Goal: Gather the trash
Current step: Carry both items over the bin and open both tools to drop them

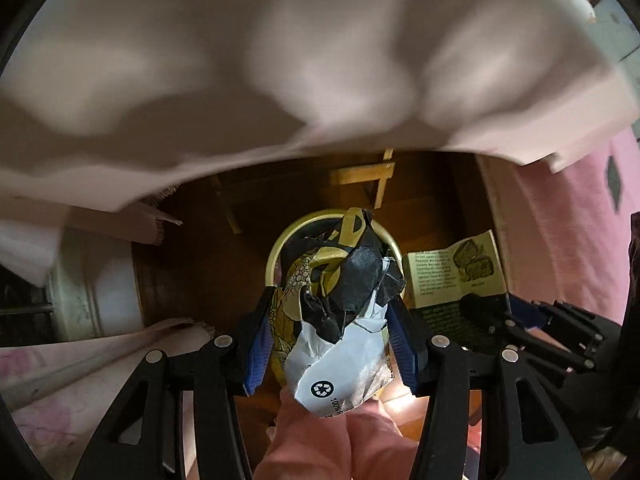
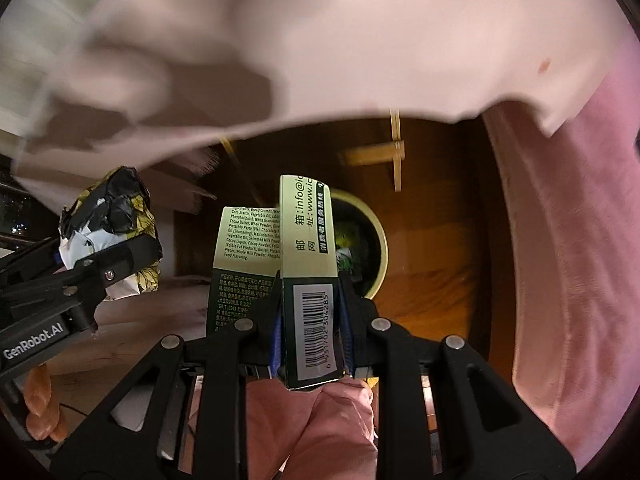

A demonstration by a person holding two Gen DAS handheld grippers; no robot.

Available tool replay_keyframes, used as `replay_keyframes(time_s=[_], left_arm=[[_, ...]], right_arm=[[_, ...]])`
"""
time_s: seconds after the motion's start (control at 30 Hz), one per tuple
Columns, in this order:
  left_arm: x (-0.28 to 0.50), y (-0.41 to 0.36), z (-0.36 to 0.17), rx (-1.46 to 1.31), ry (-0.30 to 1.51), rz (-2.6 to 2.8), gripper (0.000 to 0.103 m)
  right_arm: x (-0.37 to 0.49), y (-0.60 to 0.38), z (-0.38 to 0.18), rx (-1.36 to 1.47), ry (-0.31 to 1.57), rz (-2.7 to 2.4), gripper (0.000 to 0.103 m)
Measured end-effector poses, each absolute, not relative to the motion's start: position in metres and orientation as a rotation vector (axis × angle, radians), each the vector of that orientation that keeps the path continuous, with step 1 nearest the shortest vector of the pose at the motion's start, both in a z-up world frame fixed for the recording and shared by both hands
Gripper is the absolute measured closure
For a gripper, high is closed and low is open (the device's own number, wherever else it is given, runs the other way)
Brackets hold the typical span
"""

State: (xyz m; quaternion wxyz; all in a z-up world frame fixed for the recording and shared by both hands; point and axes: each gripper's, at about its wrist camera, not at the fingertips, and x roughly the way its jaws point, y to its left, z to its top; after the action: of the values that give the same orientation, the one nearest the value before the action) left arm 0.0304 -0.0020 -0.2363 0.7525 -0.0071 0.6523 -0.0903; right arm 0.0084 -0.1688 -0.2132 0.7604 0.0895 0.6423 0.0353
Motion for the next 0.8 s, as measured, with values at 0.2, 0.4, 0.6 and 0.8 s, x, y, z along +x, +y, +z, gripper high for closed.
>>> replay_keyframes(time_s=[0.2, 0.4, 0.6, 0.8], left_arm=[[0.038, -0.003, -0.306, -0.005, 1.444, -0.176, 0.047], [0.048, -0.003, -0.345, -0.010, 1.485, -0.179, 0.030], [0.048, 0.006, -0.359, -0.001, 1.481, -0.181, 0.015], [0.046, 0.016, -0.343, -0.019, 1.471, -0.162, 0.014]], right_arm=[[0.015, -0.175, -0.296, 0.200, 1.432, 0.033, 0.083], [0.024, -0.176, -0.346, 0.225, 1.439, 0.028, 0.083], [0.036, -0.174, -0.374, 0.218, 1.446, 0.030, 0.078], [0.039, -0.167, -0.364, 0.209, 1.421, 0.052, 0.054]])
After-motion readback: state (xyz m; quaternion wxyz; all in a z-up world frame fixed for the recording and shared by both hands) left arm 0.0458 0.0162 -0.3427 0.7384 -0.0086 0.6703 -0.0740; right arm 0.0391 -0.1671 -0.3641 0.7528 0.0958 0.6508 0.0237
